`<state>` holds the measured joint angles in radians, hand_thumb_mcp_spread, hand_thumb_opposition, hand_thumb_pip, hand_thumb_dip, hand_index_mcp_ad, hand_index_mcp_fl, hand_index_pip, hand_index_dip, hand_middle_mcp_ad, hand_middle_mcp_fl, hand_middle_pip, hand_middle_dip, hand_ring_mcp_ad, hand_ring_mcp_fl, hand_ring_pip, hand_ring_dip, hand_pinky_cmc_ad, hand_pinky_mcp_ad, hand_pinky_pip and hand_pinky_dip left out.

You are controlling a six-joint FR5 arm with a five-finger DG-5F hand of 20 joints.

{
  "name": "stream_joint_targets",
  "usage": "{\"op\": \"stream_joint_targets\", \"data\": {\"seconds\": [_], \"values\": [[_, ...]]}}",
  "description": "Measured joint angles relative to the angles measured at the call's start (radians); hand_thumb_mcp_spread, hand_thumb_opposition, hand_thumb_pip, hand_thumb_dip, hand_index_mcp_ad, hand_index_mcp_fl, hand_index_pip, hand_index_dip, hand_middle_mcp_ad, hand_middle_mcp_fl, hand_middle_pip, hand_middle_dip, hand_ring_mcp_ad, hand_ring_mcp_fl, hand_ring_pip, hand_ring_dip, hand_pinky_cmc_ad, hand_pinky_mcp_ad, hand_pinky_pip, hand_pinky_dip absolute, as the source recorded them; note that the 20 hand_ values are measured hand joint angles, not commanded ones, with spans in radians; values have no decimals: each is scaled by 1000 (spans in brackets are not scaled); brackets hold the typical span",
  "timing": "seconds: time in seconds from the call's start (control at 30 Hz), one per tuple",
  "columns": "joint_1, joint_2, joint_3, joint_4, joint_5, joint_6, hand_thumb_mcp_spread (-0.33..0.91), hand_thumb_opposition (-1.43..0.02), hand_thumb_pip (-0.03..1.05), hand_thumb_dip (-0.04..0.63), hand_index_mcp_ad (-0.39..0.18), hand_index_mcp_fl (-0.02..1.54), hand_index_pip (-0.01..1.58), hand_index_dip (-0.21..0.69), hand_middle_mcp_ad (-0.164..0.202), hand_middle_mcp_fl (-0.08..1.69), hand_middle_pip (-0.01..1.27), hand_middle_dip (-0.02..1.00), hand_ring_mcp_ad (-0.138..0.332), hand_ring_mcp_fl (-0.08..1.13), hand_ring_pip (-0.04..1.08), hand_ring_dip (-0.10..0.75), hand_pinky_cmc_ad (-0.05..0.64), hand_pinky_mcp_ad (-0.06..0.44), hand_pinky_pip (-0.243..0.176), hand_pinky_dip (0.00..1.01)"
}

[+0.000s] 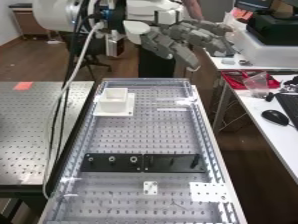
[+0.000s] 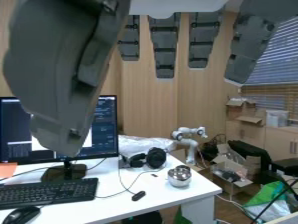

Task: Grab the chopstick and place it in the clear container

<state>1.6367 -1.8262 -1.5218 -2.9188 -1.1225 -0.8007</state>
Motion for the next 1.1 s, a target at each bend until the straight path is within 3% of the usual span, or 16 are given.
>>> {"op": "stream_joint_targets", "data": {"seconds": [0.2,1.1], "values": [[-2,-8,5,0,-12,-3,-209,-1175,1011,63,-51,70,115,-35,113,126,145,367,188,37,112,202,396,377,-26,333],[0,-15,19,2,-22,-22,-227,-1206,1016,79,-51,73,119,-40,129,126,147,365,187,33,112,202,393,379,-26,353]]}}
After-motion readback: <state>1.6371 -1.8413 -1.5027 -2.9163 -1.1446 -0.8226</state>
